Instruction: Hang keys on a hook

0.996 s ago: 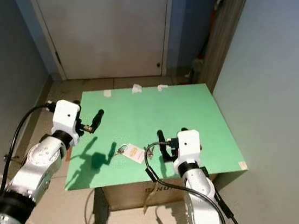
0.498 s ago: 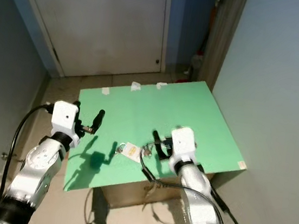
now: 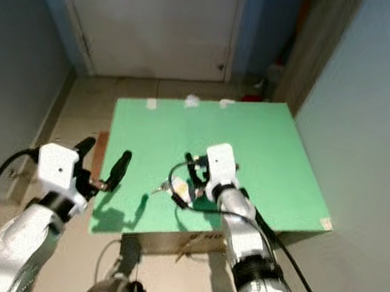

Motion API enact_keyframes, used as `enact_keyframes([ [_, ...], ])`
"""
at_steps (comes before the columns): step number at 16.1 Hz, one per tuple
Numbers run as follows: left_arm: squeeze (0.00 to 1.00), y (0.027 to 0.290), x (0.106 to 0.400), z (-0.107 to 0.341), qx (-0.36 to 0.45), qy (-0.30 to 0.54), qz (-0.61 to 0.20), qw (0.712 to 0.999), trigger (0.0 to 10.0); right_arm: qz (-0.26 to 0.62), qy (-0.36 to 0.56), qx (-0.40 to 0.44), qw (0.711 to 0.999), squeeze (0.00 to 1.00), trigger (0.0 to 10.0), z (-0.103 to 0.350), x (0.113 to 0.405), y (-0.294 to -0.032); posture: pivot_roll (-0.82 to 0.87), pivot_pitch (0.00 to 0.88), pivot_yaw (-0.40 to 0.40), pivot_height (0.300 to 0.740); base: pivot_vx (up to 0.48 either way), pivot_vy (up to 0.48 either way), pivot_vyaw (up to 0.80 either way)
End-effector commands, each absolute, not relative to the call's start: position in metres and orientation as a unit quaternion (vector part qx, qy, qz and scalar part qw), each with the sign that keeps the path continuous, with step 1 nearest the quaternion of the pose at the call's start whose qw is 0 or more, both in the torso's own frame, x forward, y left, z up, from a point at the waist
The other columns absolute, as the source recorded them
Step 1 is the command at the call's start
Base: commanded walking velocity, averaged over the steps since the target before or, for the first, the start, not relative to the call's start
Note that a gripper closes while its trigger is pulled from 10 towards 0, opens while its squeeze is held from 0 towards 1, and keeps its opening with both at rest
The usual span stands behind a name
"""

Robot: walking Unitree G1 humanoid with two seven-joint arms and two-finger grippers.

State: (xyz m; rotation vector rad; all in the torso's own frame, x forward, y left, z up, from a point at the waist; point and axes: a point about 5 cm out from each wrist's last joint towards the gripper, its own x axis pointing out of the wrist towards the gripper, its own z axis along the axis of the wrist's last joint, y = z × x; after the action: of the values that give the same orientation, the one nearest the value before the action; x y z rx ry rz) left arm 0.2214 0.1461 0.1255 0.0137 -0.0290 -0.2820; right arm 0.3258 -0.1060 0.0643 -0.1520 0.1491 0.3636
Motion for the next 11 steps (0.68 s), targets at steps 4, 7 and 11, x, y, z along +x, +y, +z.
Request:
enact_keyframes([
  [4,0.0,0.15,0.195,0.142,0.012,0.005,-0.143,0.99,10.0,0.117,0.1,-0.089,0.984,0.0,10.0,0.054,0.332,-0.112,0.21,0.21,0.079,0.72,0.0,0.0,0.0],
  [7,0.0,0.143,0.18,0.158,-0.019,0.013,-0.157,0.987,10.0,0.088,0.139,-0.08,0.983,0.0,10.0,0.041,0.33,-0.118,0.23,0.242,0.086,0.72,0.0,0.0,0.0],
  [11,0.0,0.134,0.169,0.168,-0.03,0.019,-0.177,0.984,10.0,0.055,0.159,-0.092,0.982,0.0,10.0,0.037,0.331,-0.125,0.26,0.272,0.081,0.72,0.0,0.0,0.0],
])
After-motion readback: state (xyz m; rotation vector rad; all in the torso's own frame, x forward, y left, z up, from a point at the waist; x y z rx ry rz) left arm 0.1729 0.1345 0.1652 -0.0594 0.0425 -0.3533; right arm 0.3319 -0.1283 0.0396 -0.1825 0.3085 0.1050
